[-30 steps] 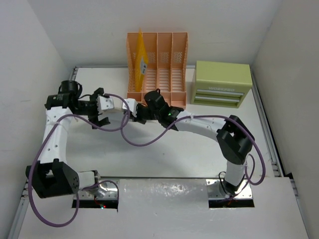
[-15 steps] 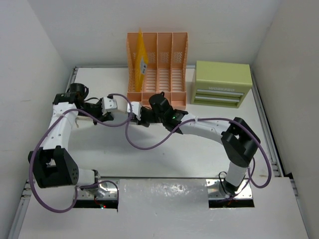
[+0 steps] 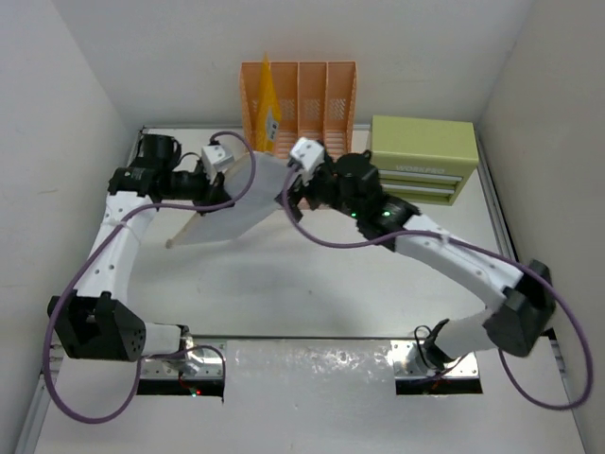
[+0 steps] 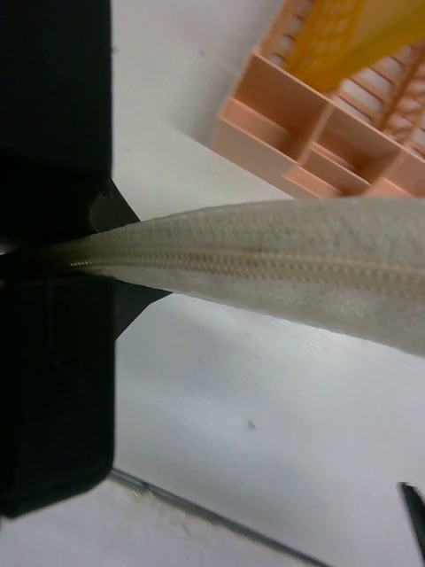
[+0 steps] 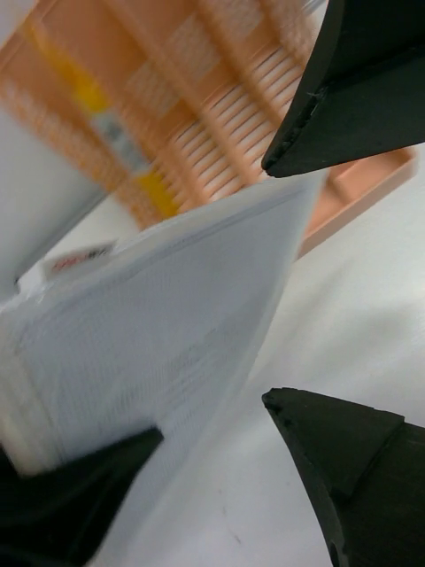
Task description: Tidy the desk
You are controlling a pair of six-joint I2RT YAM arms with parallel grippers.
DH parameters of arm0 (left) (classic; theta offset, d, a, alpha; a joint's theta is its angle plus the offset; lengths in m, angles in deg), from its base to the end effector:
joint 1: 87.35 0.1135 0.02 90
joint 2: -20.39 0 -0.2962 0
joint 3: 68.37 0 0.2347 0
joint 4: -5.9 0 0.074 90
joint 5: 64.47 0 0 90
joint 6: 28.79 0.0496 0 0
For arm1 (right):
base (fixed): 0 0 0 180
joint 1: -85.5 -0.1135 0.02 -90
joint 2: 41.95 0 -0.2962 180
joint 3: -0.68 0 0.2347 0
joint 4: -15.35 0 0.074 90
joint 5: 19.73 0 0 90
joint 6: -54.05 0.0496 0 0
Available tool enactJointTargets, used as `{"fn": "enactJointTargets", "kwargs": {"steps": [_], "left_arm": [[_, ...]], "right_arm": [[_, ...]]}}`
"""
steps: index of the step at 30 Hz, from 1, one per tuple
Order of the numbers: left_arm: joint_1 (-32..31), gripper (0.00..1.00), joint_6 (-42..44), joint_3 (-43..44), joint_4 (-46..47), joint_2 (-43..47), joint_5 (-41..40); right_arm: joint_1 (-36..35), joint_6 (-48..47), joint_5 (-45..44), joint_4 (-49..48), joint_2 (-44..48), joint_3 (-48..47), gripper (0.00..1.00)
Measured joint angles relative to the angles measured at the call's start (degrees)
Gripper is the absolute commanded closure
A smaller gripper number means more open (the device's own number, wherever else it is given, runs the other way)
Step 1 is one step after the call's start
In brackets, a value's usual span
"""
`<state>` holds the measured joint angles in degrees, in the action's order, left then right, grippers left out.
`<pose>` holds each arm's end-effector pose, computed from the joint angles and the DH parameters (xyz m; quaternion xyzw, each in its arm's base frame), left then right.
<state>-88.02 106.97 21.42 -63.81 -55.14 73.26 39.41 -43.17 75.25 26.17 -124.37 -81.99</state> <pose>0.2339 -0.0394 0.3697 0.4546 0.7552 -0.2527 0.3989 0.2306 0.2457 0.3855 -0.3696 0.6744 0.2439 0.5909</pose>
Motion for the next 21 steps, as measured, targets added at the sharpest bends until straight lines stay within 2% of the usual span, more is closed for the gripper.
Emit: {"fn": "enactJointTargets", "kwargs": {"steps": [5,11,16,21], "left_arm": [[-5.92,1.00,-16.17,3.50,6.38,0.94,-0.79],[-10.93,1.00,-35.28,10.16,18.12,-0.28,-5.16],[-18.12,1.00,-46.16,15.98,27.15,-5.95,-12.76],[-25.68,1.00,-52.06,21.44,30.49,-14.14,-22.67]], "right_arm": [[1.27,3.17,-10.29,11.52,13.22,0.15,0.01],[0.96,5.64,-28.13,16.52,27.96,5.44,0.01],[1.11,7.45,-38.42,19.10,32.20,10.16,0.01],[1.11,8.70,-42.42,21.20,31.43,11.85,0.01]]}}
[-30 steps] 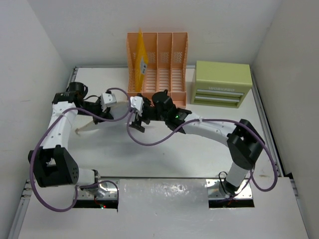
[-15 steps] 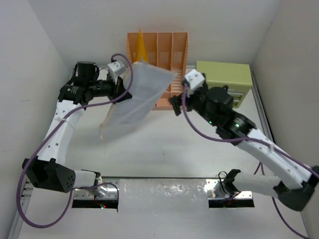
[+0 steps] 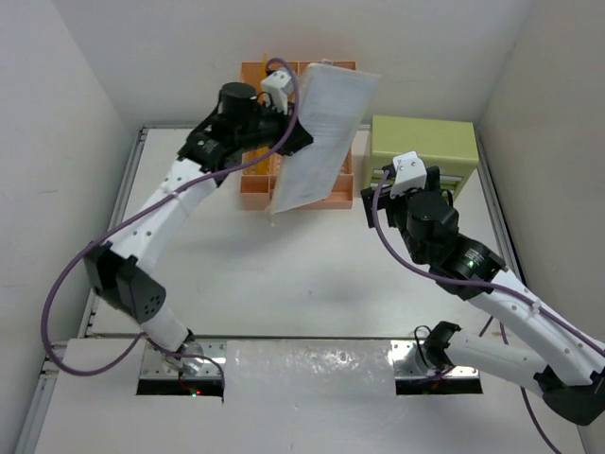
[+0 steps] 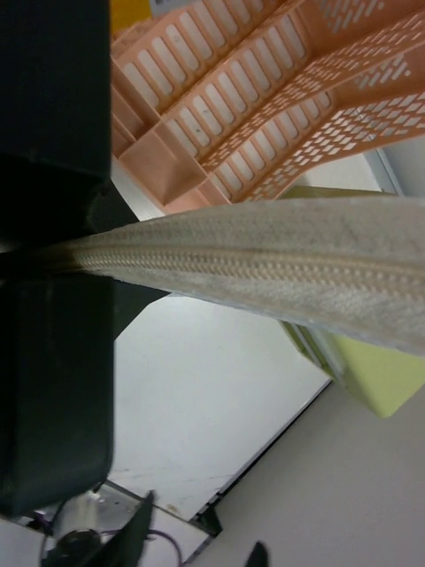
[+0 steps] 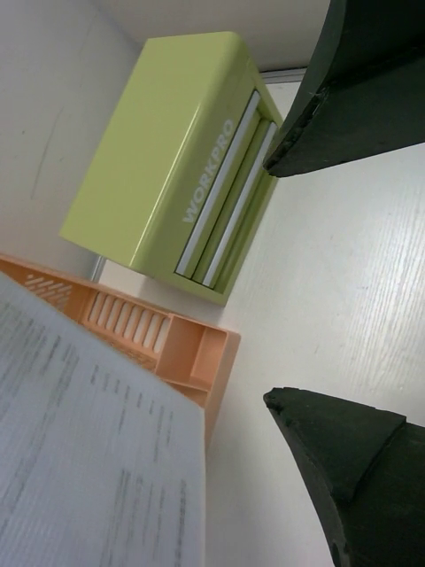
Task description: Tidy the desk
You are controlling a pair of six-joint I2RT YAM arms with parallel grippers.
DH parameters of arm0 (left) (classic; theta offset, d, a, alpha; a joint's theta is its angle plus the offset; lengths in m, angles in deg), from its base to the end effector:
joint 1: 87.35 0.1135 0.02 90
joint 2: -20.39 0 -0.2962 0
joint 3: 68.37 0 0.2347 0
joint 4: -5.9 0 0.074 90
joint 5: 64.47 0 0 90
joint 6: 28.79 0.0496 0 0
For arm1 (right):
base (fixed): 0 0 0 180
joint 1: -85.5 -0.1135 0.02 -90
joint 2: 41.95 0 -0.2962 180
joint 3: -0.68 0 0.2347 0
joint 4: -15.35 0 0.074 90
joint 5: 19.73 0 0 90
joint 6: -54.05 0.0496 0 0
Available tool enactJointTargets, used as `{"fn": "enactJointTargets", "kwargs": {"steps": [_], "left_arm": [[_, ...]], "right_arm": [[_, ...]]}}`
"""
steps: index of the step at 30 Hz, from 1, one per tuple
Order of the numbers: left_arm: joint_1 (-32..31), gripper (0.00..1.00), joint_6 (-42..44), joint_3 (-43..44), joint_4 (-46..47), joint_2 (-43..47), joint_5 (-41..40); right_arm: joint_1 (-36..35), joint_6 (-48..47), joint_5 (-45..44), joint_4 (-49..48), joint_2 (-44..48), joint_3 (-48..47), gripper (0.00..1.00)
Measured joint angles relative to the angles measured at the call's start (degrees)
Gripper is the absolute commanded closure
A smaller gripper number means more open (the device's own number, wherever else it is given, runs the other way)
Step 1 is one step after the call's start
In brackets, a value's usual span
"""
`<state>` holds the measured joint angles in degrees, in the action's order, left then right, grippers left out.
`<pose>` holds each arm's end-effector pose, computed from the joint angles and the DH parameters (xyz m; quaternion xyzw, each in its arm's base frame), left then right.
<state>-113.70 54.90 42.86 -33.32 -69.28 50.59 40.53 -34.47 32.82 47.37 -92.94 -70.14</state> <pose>0.3042 -0.1741 0.4599 0.2632 0.7537 -0.3301 0.5036 0.1382 0.0954 0.3993 -0.0858 0.7592 0.0050 0.6451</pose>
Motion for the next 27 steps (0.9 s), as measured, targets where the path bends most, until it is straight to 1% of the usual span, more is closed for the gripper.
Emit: {"fn": "enactJointTargets", "kwargs": {"steps": [3,4,10,14,18,27], "left_arm": [[-2.36,1.00,-2.34,4.63,0.61,-5.18,-7.19],[-2.86,1.00,-3.06,6.73,1.40,-7.28,-11.15],[-2.45,1.00,-3.17,11.34,4.02,-11.76,-23.89],[-2.03,1.00,-3.19,14.53,4.09,-13.55,-29.27],[-2.05,1.00,-2.95,16.06,4.39,-14.01,-32.94],[-2.05,1.00,-0.74,16.63,10.36,-16.55,-42.18]], "right_arm": [[0.00,0.50,-1.01,0.50,-0.42,0.07,0.01],[0.00,0.61,-1.25,0.57,-0.50,0.07,0.01],[0.00,1.14,-2.71,1.29,-1.20,0.07,0.01],[0.00,1.07,-3.17,1.57,-2.08,0.07,0.01],[0.00,0.57,-3.19,1.64,-2.45,0.07,0.01],[0.00,0.37,-3.10,2.36,-2.36,0.04,0.01]]}}
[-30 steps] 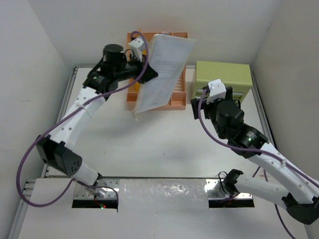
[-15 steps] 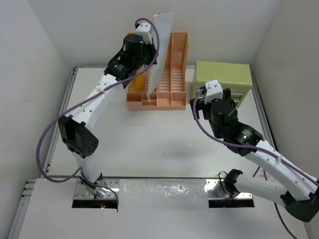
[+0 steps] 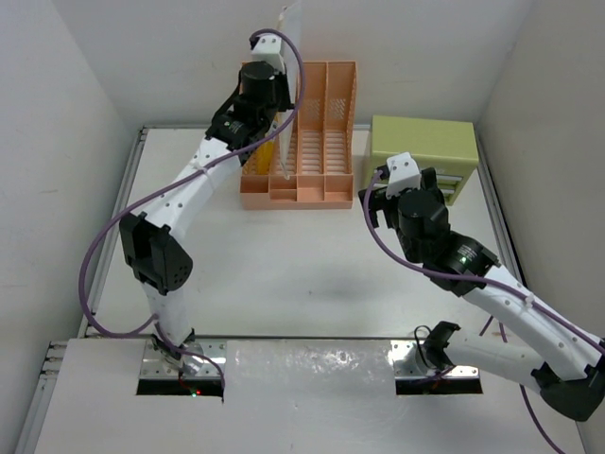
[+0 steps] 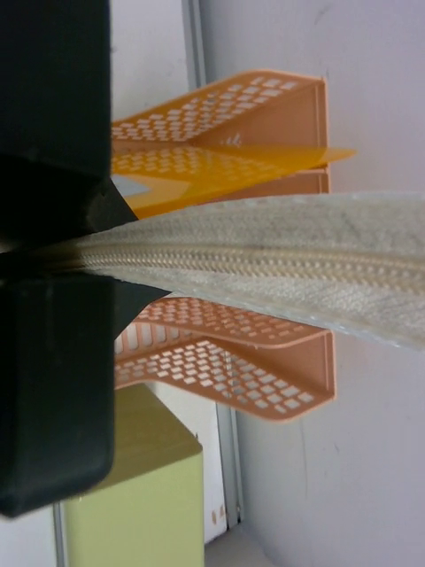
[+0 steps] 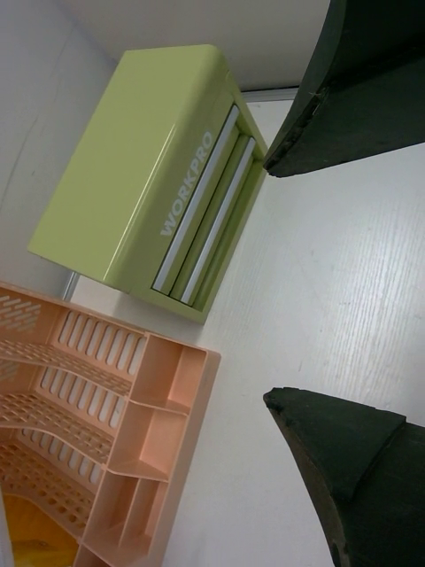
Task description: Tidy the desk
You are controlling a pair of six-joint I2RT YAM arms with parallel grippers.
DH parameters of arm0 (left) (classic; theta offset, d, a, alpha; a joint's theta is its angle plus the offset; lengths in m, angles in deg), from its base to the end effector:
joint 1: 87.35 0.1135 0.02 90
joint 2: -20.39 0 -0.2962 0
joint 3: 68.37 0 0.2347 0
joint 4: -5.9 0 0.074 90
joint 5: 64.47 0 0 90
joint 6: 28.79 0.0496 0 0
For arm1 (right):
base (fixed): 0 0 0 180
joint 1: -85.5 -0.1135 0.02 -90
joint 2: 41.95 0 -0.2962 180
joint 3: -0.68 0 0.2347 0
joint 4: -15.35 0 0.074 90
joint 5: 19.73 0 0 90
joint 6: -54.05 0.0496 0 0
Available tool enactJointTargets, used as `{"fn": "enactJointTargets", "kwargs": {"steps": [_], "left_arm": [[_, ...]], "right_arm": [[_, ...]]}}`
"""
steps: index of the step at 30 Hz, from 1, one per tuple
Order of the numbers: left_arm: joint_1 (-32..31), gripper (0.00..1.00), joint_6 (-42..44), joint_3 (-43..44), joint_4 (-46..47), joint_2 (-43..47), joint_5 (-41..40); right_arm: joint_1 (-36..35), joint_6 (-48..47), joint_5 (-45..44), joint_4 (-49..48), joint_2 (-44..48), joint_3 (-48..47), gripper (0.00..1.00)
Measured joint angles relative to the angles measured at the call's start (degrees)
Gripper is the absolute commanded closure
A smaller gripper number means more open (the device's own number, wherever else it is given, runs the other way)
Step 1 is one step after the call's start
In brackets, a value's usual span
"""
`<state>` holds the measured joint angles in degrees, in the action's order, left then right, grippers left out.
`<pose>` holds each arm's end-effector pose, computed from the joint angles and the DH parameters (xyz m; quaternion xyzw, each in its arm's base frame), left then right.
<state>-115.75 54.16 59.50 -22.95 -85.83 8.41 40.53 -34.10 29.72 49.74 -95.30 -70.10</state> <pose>0.3952 -0.1971 0.4693 0.0407 0.7472 -0.0927 0.6569 0.1459 0.1001 0.3889 -0.0852 0.7769 -0.0338 0.6229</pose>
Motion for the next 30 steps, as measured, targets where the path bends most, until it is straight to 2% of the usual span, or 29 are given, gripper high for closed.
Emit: {"fn": "enactJointTargets", "kwargs": {"steps": [10,20,25,30], "left_arm": [[0.00,1.00,2.36,-1.57,6.36,-2.73,-5.01],[-0.07,1.00,7.37,-8.31,21.79,-8.96,-7.17],[-0.57,1.00,11.58,-13.88,33.29,-9.03,-8.57],[-0.81,1.00,14.38,-15.37,39.32,-9.55,-10.51]], "right_arm": [[0.00,0.17,0.04,0.35,1.27,0.02,0.01],[0.00,1.18,0.63,2.27,1.18,0.00,0.01],[0.00,1.22,0.76,2.56,1.18,0.00,0.01],[0.00,1.25,1.79,2.86,1.07,-0.11,0.01]]}}
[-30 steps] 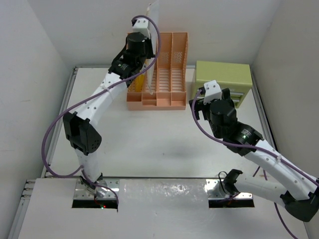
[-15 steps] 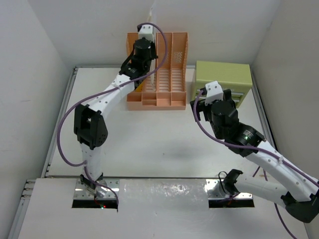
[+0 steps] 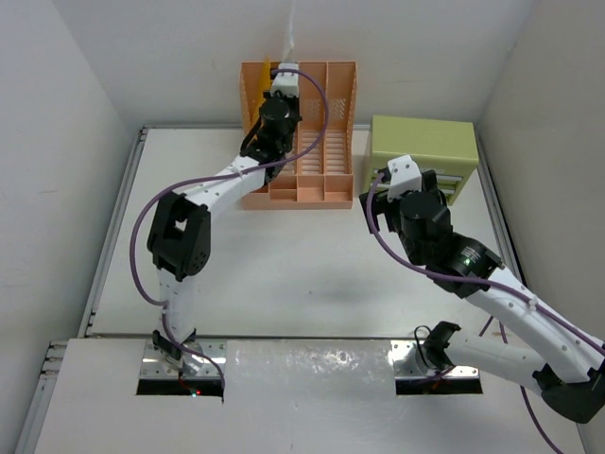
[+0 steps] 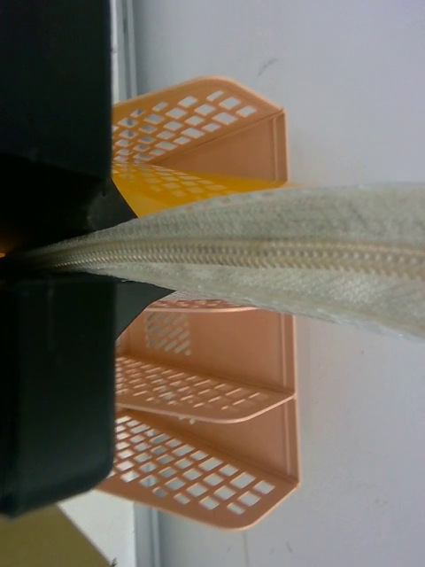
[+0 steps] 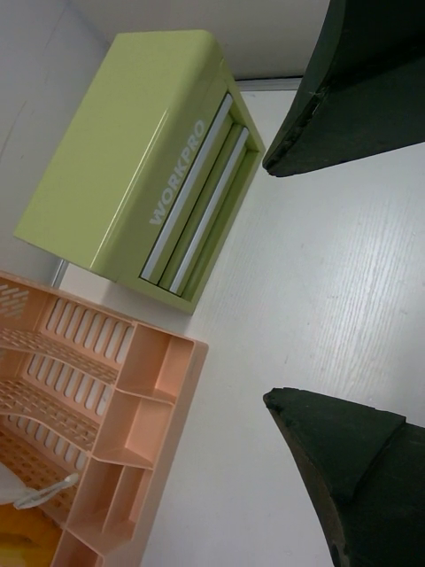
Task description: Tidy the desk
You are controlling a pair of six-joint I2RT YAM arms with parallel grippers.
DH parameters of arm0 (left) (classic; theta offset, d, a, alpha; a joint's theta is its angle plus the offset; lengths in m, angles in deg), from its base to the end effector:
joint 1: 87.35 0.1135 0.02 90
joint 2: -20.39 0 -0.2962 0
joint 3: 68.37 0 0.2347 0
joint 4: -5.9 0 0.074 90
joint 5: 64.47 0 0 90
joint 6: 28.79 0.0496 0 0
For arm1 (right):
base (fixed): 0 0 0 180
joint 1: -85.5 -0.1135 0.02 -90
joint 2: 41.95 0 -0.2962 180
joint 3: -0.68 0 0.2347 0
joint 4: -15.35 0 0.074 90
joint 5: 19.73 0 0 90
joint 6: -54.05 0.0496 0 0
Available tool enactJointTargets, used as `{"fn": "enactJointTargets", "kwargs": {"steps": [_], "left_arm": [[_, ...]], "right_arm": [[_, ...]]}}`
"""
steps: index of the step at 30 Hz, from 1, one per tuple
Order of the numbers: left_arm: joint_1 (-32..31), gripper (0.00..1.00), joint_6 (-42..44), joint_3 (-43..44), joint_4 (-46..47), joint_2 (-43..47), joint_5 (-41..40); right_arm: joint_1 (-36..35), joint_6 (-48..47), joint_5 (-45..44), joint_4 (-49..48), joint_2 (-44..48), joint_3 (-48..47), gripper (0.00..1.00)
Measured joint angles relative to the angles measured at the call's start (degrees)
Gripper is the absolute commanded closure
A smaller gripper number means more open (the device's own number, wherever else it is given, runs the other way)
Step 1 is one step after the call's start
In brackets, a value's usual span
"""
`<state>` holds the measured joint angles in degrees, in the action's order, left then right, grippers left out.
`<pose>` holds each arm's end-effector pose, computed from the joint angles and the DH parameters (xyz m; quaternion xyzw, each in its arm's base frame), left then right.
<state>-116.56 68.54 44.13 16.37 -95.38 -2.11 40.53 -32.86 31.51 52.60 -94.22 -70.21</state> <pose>0.4477 -0.2240 0.3816 0.0312 0.6660 0.0169 0.7451 0.1408 0.0967 0.3867 -0.0931 0.7848 -0.0221 0.6123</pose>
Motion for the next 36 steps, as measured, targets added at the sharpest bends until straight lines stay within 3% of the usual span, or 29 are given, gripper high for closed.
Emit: {"fn": "enactJointTargets", "kwargs": {"steps": [11,24,28,30,33,35,36], "left_arm": [[-0.42,1.00,4.87,-7.96,19.34,-0.81,1.16],[-0.46,1.00,9.33,-8.57,21.75,-0.81,1.44],[-0.44,0.87,9.42,-8.57,21.66,-0.81,1.46],[-0.44,0.72,9.60,-8.57,21.62,-0.81,1.25],[-0.35,0.60,10.08,-8.57,20.98,-0.81,1.07],[-0.33,0.59,10.23,-8.57,20.70,-0.81,1.05],[-0.33,0.63,10.23,-8.57,20.61,-0.81,1.05]], "right_arm": [[0.00,0.44,1.60,0.37,0.44,-0.26,0.01],[0.00,0.44,3.04,0.39,1.44,-0.26,0.01],[0.00,0.44,3.37,0.37,2.14,-0.26,0.01],[0.00,0.44,3.43,0.37,2.49,-0.26,0.01],[0.00,0.44,3.45,0.37,3.04,-0.26,0.01],[0.00,0.44,3.48,0.37,3.28,-0.26,0.01],[0.00,0.44,3.56,0.37,3.37,-0.26,0.01]]}}
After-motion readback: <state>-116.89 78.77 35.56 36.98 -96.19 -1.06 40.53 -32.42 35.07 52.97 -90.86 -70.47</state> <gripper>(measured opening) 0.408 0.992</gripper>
